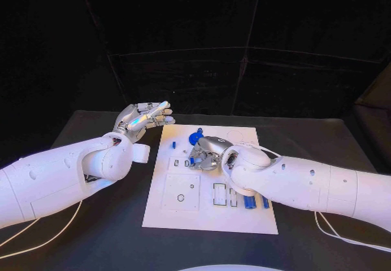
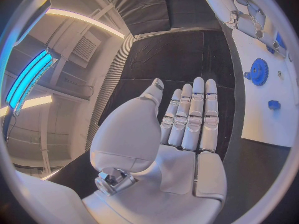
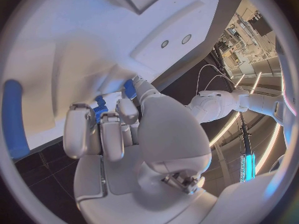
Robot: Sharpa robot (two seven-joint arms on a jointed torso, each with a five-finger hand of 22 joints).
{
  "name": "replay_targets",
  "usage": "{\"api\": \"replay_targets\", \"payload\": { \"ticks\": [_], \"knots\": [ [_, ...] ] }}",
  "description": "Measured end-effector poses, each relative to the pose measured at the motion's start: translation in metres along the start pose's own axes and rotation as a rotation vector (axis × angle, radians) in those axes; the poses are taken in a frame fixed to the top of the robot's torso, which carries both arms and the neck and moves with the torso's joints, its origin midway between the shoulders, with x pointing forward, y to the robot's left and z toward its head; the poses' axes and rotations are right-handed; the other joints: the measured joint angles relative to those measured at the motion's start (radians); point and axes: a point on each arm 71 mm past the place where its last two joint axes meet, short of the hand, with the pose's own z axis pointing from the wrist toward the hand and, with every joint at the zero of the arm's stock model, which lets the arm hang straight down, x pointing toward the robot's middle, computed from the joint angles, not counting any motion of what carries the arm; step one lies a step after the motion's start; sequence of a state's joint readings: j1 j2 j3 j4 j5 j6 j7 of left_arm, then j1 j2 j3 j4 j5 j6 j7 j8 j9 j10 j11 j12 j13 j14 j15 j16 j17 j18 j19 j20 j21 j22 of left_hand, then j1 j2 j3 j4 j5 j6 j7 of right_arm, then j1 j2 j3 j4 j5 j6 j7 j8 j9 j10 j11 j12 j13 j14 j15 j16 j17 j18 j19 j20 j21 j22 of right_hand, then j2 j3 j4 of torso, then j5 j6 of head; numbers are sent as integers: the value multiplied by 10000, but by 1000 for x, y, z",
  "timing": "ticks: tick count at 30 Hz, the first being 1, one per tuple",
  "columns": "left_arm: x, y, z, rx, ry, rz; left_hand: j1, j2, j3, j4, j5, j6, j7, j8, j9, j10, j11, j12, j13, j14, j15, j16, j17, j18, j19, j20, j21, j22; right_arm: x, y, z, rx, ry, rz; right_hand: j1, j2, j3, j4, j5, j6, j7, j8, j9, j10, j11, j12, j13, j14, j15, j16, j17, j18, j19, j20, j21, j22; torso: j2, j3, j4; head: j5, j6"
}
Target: Assemble the parts on the task board
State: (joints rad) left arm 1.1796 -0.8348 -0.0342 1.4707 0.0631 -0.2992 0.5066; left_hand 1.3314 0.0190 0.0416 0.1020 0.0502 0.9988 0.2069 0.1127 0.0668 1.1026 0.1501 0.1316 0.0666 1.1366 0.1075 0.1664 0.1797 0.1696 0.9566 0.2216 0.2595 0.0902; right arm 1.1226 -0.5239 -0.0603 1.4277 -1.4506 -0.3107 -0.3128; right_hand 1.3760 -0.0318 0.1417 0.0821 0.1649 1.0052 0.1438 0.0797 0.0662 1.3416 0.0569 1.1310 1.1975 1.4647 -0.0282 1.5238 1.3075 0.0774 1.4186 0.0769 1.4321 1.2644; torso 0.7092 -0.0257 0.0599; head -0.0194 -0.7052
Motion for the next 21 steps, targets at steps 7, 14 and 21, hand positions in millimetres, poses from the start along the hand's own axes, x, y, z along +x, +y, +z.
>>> {"api": "replay_targets", "payload": {
  "ticks": [7, 14, 21],
  "knots": [
    [0, 0, 0, -7, -3, 2, 0, 0, 0, 0, 0, 0, 0, 0, 0, 0, 0, -41, 0, 0, 0, -45, -1, 1, 0, 0, 0, -2, 0, 0, 0, 18, -41, -18, -145, -146, -88, 88, -79, -214, 85, -78, -17, -38, 38, -61, -66, 22, 50, 0, -1, 1, 4, 72, -1, -17, 0, 0, 1, -12, -4],
    [0, 0, 0, -18, -4, 2, 0, 0, 0, 0, 0, 0, 0, 0, 0, 0, 0, -41, 0, 0, 0, -45, -2, 0, 0, 0, 0, 0, 1, -1, 0, 64, -84, -19, -250, -250, -188, 186, -79, -300, 101, -81, 5, -38, 38, -61, -75, 1, 71, 0, -1, 0, 0, 75, -1, -25, 0, -1, 1, -23, -9],
    [0, 0, 0, -31, 2, -1, 0, 0, 0, 0, 0, 0, 0, 0, 0, 0, 0, -41, 0, 0, 0, -45, -2, 0, 0, 0, 0, 0, 1, -1, 0, 65, -170, 21, -629, -513, -692, 540, -374, -491, 102, -89, 28, -74, 75, -61, -96, 22, 122, 0, -1, 1, -33, 107, -1, -35, 0, 0, 0, -22, -10]
  ]
}}
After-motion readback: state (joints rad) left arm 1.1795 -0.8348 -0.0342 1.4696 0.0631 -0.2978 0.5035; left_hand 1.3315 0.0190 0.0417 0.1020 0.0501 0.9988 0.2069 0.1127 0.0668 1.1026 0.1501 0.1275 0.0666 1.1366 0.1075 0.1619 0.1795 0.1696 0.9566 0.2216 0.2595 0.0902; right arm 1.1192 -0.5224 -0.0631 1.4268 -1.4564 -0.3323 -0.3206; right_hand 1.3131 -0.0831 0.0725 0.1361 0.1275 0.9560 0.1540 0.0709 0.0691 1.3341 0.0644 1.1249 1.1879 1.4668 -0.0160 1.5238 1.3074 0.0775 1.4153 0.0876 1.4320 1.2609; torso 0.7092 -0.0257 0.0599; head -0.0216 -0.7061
